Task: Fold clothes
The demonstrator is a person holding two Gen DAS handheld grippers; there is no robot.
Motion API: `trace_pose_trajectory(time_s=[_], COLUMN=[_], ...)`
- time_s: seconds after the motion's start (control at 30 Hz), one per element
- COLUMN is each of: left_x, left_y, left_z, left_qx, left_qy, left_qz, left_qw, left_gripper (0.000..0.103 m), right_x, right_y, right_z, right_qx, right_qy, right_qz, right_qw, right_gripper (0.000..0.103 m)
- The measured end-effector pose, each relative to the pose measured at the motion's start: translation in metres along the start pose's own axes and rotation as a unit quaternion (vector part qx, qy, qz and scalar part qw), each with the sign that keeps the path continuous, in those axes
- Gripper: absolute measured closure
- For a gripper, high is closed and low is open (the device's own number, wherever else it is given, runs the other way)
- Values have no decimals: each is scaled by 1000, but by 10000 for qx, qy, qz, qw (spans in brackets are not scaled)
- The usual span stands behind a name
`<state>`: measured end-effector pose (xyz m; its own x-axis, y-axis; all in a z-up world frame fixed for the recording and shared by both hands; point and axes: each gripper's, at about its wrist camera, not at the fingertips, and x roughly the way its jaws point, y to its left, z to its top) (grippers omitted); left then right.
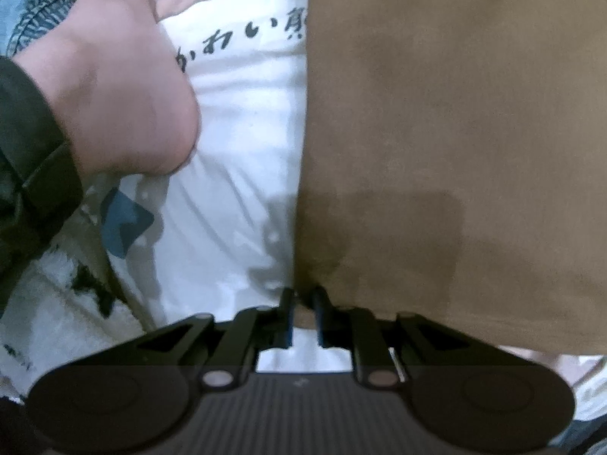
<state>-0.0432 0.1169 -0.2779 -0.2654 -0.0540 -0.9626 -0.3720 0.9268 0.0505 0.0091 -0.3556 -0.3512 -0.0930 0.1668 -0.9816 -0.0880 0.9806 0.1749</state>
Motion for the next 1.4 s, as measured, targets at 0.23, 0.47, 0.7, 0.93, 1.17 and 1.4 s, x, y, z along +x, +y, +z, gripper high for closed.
trace_pose_trajectory(time_s=[0.23,0.47,0.7,0.93,1.17,1.4], left_x=[-38,-70,-98,-99,-104,-95], left_y=[6,5,13,27,19,10], left_z=[5,22,63,121,161,187], left_qx=[-150,-448,-654,-820,-857,-925], left_qy=[-169,-556,-1234,-1968,-2380,-2495], left_qz=[-119,-452,-722,-936,-1071,-981], left_qw=[9997,9964,9876,9725,9615,9589], left_gripper=[65,65,65,66,67,70], right_x=[-23,-56,-63,-51,-46,-40], right_y=[4,2,13,16,20,16], right_z=[1,3,20,44,63,99], right_qx=[51,26,21,104,120,196], right_qy=[-193,-720,-1098,-1497,-1989,-2436], right_qz=[107,260,416,369,243,10], right_qw=[9997,9971,9931,9880,9797,9697], right_gripper=[73,72,72,72,72,72])
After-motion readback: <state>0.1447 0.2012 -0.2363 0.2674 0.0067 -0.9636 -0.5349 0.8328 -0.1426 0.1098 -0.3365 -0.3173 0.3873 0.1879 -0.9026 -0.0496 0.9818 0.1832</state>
